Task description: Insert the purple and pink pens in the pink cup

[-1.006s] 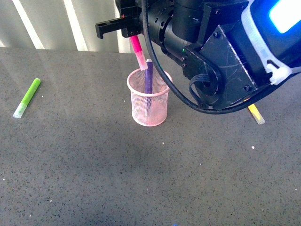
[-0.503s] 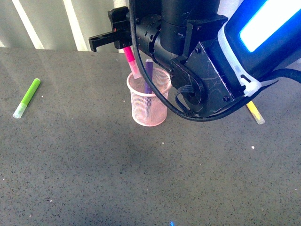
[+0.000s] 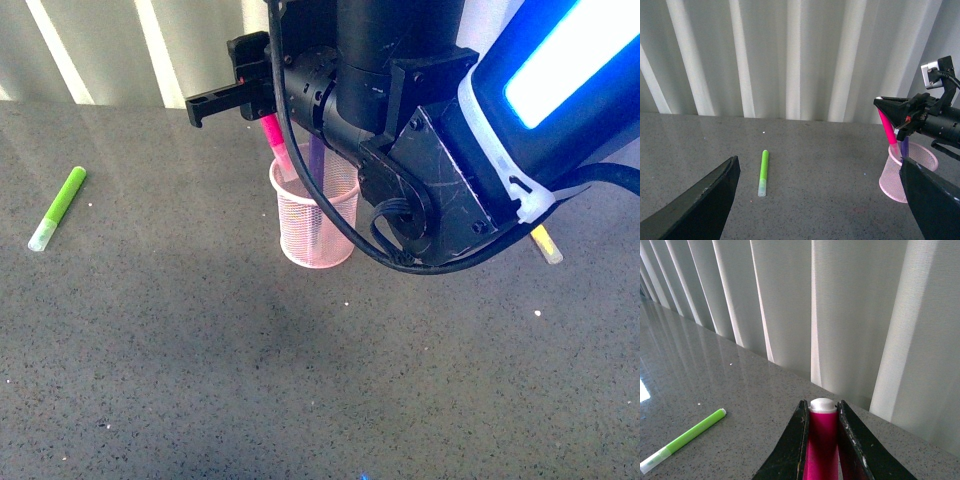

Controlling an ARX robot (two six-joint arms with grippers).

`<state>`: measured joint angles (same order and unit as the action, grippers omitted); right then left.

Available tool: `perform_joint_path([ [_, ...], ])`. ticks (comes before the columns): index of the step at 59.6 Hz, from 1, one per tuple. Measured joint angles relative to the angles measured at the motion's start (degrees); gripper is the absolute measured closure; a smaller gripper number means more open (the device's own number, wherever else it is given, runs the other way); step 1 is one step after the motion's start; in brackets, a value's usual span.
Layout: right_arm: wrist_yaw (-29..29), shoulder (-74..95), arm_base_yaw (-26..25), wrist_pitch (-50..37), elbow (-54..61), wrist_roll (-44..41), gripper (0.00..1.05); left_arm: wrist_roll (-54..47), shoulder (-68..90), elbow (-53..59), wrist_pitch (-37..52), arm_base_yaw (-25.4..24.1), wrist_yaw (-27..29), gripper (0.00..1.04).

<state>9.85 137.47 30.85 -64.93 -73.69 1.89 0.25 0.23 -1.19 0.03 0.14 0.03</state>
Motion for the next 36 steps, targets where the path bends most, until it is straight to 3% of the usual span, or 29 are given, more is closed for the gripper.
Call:
perform_joint_path([
  [8, -0.28, 0.0, 0.0, 0.83, 0.61, -0.22, 0.89, 0.0, 0.0, 0.0, 0.0, 0.0, 0.0, 0.07],
  [12, -0.31, 0.0, 0.0, 1.03, 1.14, -0.22, 0.73, 0.0, 0.0, 0.0, 0.0, 0.0, 0.0, 0.07],
  [23, -0.52, 0.0, 0.0, 1.07, 2.08, -0.13, 0.43, 0.0, 0.0, 0.0, 0.0, 0.0, 0.0, 0.07],
  [30, -0.76, -0.26, 0.0, 1.11, 2.67, 0.0, 0.18, 0.0, 0.0, 0.0, 0.0, 0.0, 0.0, 0.07],
  [36, -0.83, -1.09, 0.0, 1.44, 3.06, 0.63, 0.05, 0.0, 0.0, 0.0, 0.0, 0.0, 0.0, 0.07],
])
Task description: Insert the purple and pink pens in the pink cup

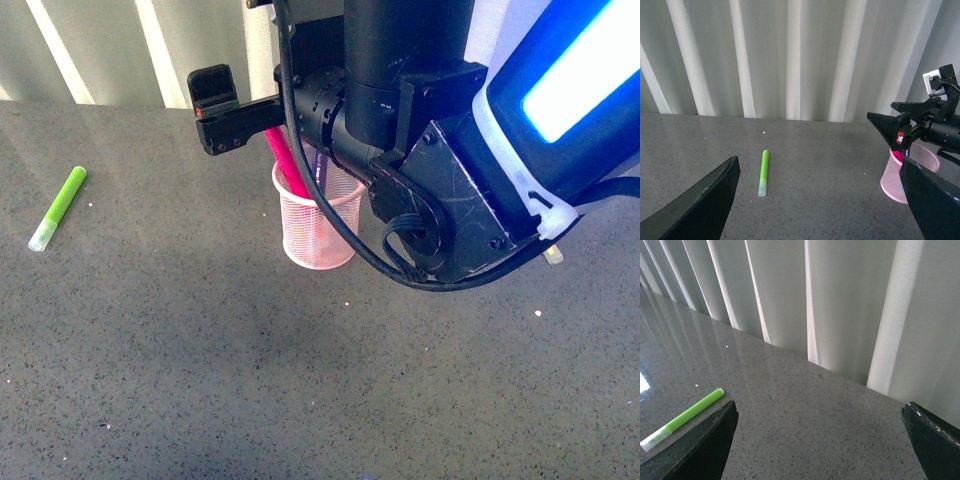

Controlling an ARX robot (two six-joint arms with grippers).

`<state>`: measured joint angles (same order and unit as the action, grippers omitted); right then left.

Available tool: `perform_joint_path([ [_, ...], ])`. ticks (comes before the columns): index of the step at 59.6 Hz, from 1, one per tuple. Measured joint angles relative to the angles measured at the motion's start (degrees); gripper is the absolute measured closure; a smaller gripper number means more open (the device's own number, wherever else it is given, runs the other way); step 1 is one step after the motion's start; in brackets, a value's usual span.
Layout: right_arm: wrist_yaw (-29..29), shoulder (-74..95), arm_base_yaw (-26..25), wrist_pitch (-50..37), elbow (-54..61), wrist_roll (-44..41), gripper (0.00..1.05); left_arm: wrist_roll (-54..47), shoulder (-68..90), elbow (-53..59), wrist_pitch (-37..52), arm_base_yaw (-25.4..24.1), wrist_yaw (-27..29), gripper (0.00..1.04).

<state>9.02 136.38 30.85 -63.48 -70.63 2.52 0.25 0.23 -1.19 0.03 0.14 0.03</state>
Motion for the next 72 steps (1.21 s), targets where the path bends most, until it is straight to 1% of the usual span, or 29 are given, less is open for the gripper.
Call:
perform_joint_path([
  [4, -0.17, -0.85, 0.0, 0.07, 0.24, 0.37, 0.08, 0.0, 0.0, 0.0, 0.0, 0.0, 0.0, 0.07],
  [20, -0.42, -4.52, -0.42, 0.07, 2.69, 0.42, 0.07, 0.0, 0.0, 0.0, 0.0, 0.0, 0.0, 0.07],
  [30, -3.89, -9.46, -1.95, 1.81, 4.92, 0.33, 0.07, 0.0, 0.0, 0.0, 0.0, 0.0, 0.0, 0.07],
  [36, -9.11, -13.84, -3.65, 7.48, 6.38, 0.72, 0.07, 0.0, 0.0, 0.0, 0.0, 0.0, 0.0, 0.07],
  [41, -13.49, -17.92, -5.35, 15.12, 7.8, 1.46, 0.07, 0.0, 0.0, 0.0, 0.0, 0.0, 0.0, 0.07],
  [43, -15.04, -20.02, -6.25, 19.63, 8.66, 1.88, 0.07, 0.0, 0.0, 0.0, 0.0, 0.0, 0.0, 0.07],
  [46, -16.13, -22.64, -7.34, 25.62, 9.88, 2.32, 0.07, 0.0, 0.0, 0.0, 0.0, 0.0, 0.0, 0.07],
  [51, -15.47, -26.75, -9.09, 35.12, 12.31, 3.21, 0.07, 0.0, 0.0, 0.0, 0.0, 0.0, 0.0, 0.07],
  [55, -15.15, -29.83, -10.08, 40.74, 14.78, 3.26, 0.07, 0.0, 0.0, 0.0, 0.0, 0.0, 0.0, 0.07],
  [59, -14.69, -33.03, -10.8, 42.38, 18.18, 2.78, 0.07, 0.0, 0.0, 0.0, 0.0, 0.0, 0.0, 0.07],
  [72, -12.83, -47.04, -13.07, 42.49, 28.79, -0.13, 0.07, 0.0, 0.0, 0.0, 0.0, 0.0, 0.0, 0.07],
])
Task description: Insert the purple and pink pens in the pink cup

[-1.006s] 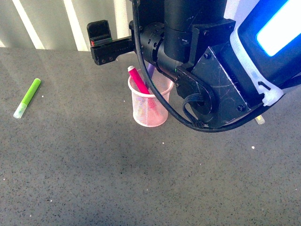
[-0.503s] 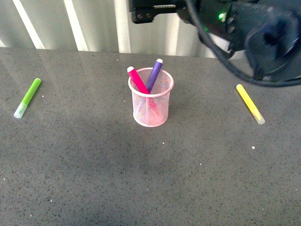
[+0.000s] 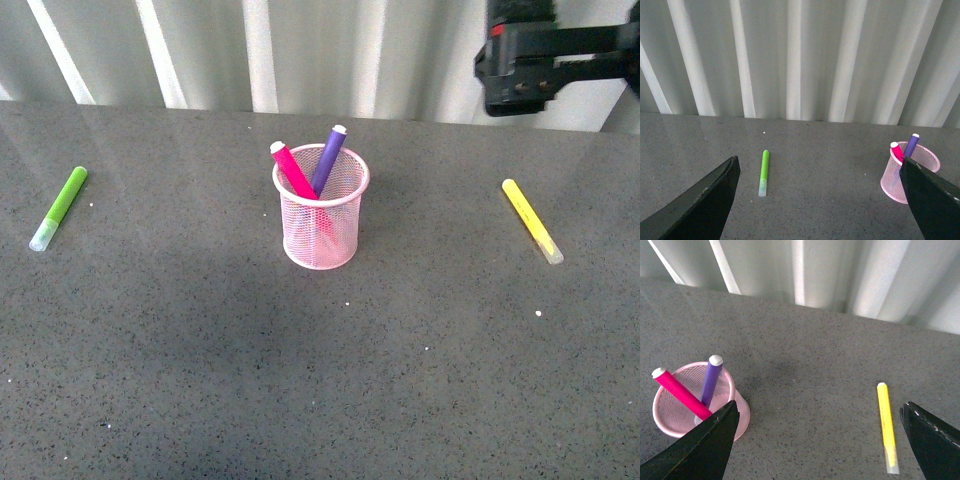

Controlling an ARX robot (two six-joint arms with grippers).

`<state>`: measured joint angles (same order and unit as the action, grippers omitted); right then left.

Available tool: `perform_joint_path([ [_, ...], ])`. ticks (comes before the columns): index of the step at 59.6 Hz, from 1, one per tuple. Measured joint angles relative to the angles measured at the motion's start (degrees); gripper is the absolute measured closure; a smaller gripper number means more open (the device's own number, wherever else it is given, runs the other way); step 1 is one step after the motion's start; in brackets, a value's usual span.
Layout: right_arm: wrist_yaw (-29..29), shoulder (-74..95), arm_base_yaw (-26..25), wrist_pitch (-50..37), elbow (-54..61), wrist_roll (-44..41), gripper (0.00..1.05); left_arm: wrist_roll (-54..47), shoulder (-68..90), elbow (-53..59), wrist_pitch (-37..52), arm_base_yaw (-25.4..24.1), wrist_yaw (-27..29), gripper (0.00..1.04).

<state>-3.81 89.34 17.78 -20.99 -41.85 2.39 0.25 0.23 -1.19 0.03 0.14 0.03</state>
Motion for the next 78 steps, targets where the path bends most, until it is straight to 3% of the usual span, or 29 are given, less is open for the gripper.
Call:
perform_joint_path([
  [21, 0.72, -7.21, -1.14, 0.96, 4.39, -3.98, 0.07, 0.0, -0.02, 0.0, 0.0, 0.0, 0.02, 0.07],
  [24, -2.6, -6.49, -0.79, -4.04, 5.86, -3.65, 0.1, 0.0, -0.02, 0.0, 0.0, 0.0, 0.0, 0.07],
  [28, -9.6, -5.77, -0.94, -21.24, 12.02, -3.43, 0.23, 0.0, -0.02, 0.0, 0.0, 0.0, -0.09, 0.07],
  [34, -9.92, -8.04, -3.5, -35.08, 19.58, -3.39, 0.4, 0.0, 0.02, 0.0, 0.0, 0.0, 0.07, 0.07],
  [54, -3.87, -23.32, -9.44, -34.14, 31.87, -3.3, 1.02, 0.0, -0.04, 0.0, 0.0, 0.0, 0.0, 0.07],
  [64, -2.45, -27.06, -11.5, -35.41, 36.06, -3.04, 1.01, 0.0, -0.04, 0.0, 0.0, 0.0, 0.0, 0.07],
  [73, -0.72, -32.61, -12.81, -31.3, 38.66, -3.04, 1.01, 0.0, -0.02, 0.0, 0.0, 0.0, 0.0, 0.07],
  [78, 3.45, -37.24, -16.31, -27.91, 39.52, -3.04, 1.01, 0.0, -0.04, 0.0, 0.0, 0.0, 0.0, 0.07],
])
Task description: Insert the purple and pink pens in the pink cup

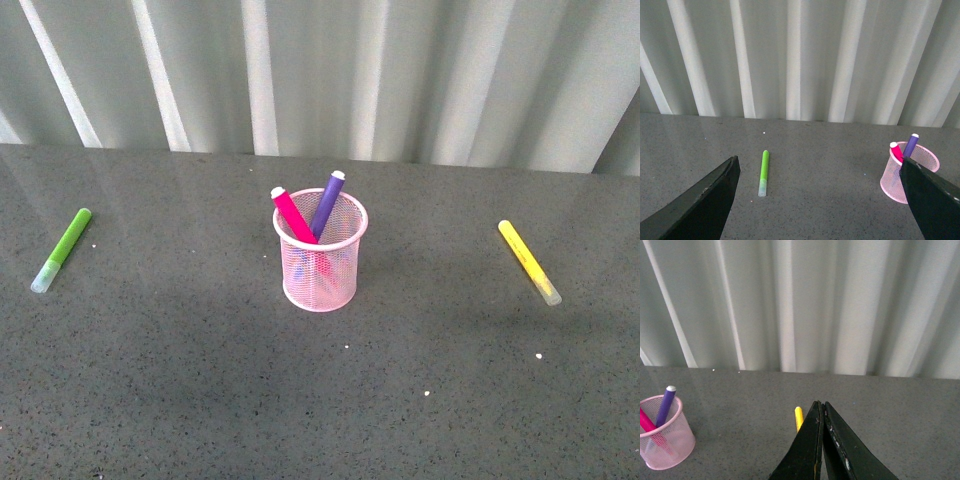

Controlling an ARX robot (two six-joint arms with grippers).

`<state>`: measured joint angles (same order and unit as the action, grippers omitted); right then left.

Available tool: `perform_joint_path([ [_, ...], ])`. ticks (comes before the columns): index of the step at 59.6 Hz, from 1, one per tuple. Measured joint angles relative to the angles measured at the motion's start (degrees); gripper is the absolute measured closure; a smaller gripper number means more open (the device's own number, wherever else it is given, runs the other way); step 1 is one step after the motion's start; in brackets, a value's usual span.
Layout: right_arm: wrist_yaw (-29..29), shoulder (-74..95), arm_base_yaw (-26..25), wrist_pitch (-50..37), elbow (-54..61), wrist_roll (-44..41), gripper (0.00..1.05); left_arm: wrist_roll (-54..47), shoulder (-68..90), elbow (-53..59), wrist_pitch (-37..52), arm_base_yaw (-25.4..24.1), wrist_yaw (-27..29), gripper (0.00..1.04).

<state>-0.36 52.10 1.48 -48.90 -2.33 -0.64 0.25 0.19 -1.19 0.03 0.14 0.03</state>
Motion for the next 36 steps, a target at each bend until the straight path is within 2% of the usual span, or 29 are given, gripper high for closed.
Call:
perform_joint_path([
  [6, 0.02, -4.68, -1.31, 3.89, 0.83, 0.02, 1.01, 0.0, 0.0, 0.0, 0.0, 0.0, 0.0, 0.07],
  [36, 0.28, -24.92, -1.33, 21.94, 1.36, 0.02, 1.01, 0.0, 0.0, 0.0, 0.0, 0.0, 0.0, 0.07],
])
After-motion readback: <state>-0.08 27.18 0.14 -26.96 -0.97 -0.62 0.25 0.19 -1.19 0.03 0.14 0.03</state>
